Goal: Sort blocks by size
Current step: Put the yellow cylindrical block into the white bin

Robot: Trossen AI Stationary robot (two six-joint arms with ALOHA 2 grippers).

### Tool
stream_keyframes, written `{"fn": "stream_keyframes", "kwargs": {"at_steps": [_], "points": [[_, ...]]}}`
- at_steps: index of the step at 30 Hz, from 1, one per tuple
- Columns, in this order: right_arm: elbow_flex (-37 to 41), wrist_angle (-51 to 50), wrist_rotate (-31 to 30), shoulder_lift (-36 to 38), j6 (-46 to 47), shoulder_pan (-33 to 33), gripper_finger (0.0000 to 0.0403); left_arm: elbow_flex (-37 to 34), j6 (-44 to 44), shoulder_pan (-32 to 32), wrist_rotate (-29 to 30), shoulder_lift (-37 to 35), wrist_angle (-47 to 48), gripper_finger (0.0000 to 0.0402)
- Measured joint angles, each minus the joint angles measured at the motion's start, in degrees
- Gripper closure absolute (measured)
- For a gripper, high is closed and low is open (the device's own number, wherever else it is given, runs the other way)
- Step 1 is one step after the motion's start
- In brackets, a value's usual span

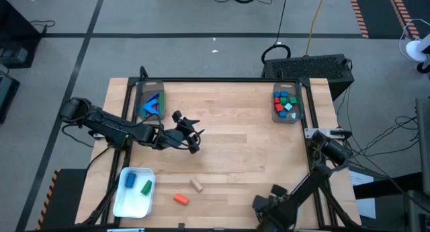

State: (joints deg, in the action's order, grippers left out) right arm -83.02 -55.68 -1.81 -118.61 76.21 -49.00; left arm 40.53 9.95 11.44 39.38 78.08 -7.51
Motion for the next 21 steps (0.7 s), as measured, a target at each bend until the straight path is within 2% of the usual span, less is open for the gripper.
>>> {"fn": "stream_keyframes", "kwargs": {"at_steps": [6, 9, 14, 21], "points": [[0.1, 0.0, -12.1, 0.0, -13.7, 5.0, 0.0293, 0.0, -1.2, 1.7, 0.0, 0.0, -1.6, 0.0191], [0.1, 0.0, -16.2, 0.1, -21.3, 7.6, 0.0293, 0.0, -3.2, 3.8, 2.4, 0.0, -2.4, 0.0191], [0.1, 1.9, -22.0, 0.7, -32.7, 12.6, 0.0289, 0.0, -3.3, 8.0, 8.0, 0.0, -2.6, 0.0191], [0.1, 6.4, -27.0, 2.7, -44.4, 18.8, 0.029, 0.0, -3.1, 12.9, 9.4, 0.0, -2.5, 0.0191]]}}
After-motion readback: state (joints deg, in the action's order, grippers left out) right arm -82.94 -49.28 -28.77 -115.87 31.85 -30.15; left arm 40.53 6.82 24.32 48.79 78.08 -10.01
